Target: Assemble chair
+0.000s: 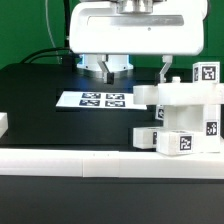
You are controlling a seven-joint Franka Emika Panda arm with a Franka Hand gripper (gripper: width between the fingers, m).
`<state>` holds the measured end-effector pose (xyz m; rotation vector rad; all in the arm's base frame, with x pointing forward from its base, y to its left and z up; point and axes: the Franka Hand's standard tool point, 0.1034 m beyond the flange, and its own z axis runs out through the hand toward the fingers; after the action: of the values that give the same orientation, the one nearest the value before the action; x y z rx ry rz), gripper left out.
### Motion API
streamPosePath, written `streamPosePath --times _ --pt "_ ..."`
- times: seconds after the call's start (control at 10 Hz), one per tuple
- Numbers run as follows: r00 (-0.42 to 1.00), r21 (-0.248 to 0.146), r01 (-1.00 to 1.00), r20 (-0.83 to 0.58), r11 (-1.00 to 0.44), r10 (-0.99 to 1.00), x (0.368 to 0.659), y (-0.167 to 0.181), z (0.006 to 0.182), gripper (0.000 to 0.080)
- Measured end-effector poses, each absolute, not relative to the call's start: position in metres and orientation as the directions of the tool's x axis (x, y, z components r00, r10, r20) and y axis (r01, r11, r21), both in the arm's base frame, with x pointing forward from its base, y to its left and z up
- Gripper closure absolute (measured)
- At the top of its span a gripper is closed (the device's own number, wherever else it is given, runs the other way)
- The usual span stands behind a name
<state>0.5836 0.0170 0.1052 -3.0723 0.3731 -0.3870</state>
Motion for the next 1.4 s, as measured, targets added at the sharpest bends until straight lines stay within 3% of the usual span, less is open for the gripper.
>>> streamPosePath --times 0.4,0.7,1.1,1.4 --pt "0.947 -0.042 -0.214 0.237 -0.976 -0.218 0.584 0.027 0.088 0.0151" --pt "0.95 -0.039 -0.205 0.233 -0.978 -0.208 0.573 0.027 0.087 0.0151" --pt "0.959 -0.065 -0.167 0.223 -0.984 -0.178 0.575 0.036 0.13 0.0151" --pt "0.962 -0.057 -0.163 0.211 -0.985 -0.172 0.573 0.034 0.122 0.0151"
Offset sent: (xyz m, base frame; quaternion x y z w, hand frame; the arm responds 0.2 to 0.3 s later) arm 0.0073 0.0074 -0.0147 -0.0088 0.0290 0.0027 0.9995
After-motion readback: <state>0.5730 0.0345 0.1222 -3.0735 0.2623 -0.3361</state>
